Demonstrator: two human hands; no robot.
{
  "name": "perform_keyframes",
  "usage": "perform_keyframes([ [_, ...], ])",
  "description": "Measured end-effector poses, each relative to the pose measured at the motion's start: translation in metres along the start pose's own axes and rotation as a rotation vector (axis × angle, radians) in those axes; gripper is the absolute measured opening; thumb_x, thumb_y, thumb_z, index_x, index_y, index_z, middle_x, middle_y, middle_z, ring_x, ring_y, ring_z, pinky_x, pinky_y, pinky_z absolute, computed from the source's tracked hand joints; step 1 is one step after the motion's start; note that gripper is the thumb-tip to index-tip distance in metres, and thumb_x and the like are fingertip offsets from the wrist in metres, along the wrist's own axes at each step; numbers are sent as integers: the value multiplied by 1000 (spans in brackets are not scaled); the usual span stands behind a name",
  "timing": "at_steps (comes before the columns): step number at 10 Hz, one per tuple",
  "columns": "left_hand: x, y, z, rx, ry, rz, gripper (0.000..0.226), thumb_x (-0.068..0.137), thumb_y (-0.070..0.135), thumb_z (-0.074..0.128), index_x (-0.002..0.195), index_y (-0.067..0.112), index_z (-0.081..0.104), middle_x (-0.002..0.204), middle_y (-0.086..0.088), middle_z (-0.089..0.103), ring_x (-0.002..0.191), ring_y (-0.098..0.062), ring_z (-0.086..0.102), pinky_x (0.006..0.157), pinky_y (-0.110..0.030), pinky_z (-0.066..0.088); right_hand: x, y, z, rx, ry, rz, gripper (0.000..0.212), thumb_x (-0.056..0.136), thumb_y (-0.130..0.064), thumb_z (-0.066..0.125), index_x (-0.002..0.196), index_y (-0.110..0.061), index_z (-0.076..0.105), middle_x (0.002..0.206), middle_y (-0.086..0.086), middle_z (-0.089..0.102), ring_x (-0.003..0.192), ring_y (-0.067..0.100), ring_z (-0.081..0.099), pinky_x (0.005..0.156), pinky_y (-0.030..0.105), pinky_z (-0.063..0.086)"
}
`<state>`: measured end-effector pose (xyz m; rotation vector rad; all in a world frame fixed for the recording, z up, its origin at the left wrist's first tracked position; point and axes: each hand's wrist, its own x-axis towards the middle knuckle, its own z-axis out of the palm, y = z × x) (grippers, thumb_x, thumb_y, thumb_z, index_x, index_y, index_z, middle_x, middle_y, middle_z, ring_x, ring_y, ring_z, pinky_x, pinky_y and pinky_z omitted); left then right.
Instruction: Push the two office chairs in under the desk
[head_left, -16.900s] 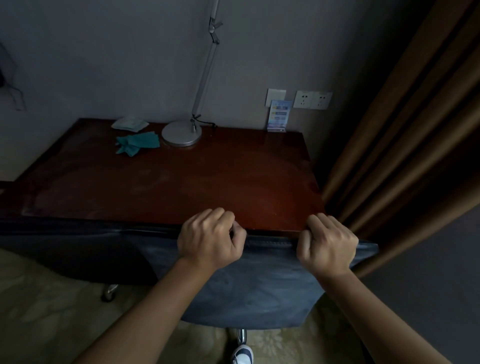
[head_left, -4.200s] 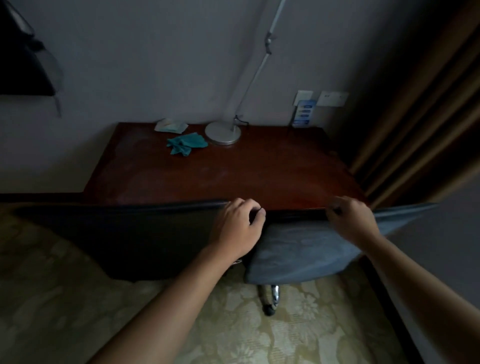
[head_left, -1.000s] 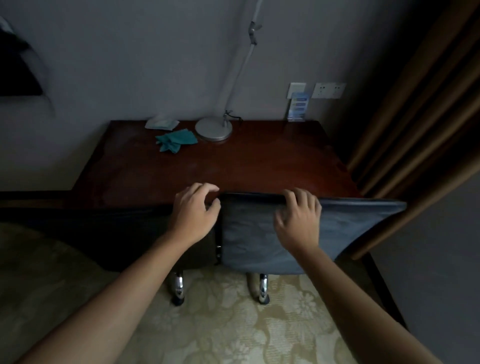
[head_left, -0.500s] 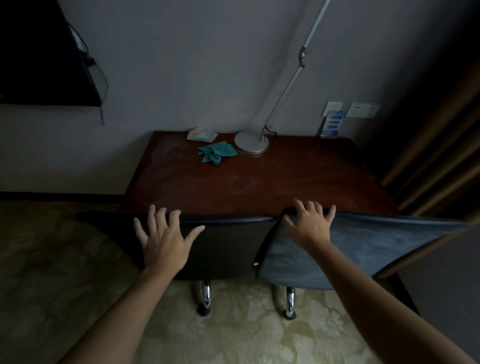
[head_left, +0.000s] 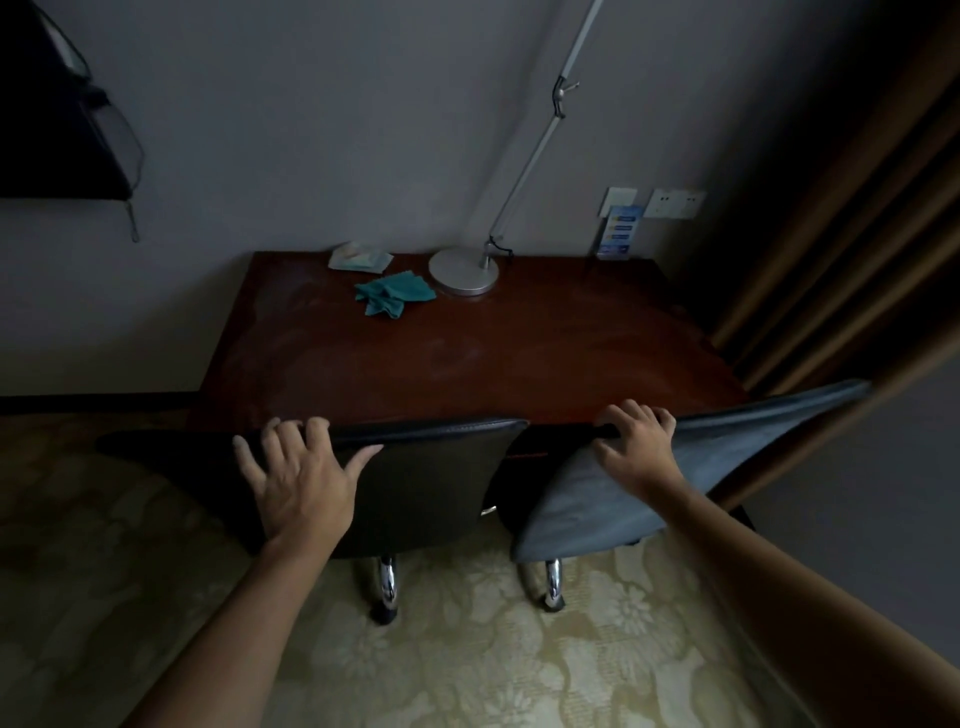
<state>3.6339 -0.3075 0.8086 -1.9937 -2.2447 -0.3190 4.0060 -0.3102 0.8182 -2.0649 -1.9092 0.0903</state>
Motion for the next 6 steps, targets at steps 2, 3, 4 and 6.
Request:
perform_keyframes([
  [2,-3,6,-7,-11,-51,-34,70,83,65,46,119,6,53,125,-26,53,130,-42,36,108,-64,19,1,-5,4,41,-56,-47,25,76,-24,63,100,-22,66,98,-1,54,106,23,50,105,43,19],
  [3,-11,18,-14,-46,-129,-91,72,91,63,33,141,12,37,150,-19,32,144,-36,14,113,-58,16,9,-22,0,136,-126,-74,27,77,-14,58,101,-21,68,102,1,57,109,22,49,108,40,15],
  [4,-22,33,-23,-161,-186,-97,65,95,51,39,149,19,23,159,-12,12,147,-31,1,114,-52,25,8,-27,-8,194,-196,-151,40,69,-19,45,102,-19,67,105,1,57,111,21,48,109,37,14],
  [6,-69,90,-46,-320,-173,-26,56,93,40,51,144,24,34,151,-6,33,139,-27,31,106,-43,37,2,-12,-24,365,-150,-177,32,73,-20,47,95,-14,70,100,2,66,101,20,52,93,34,42],
])
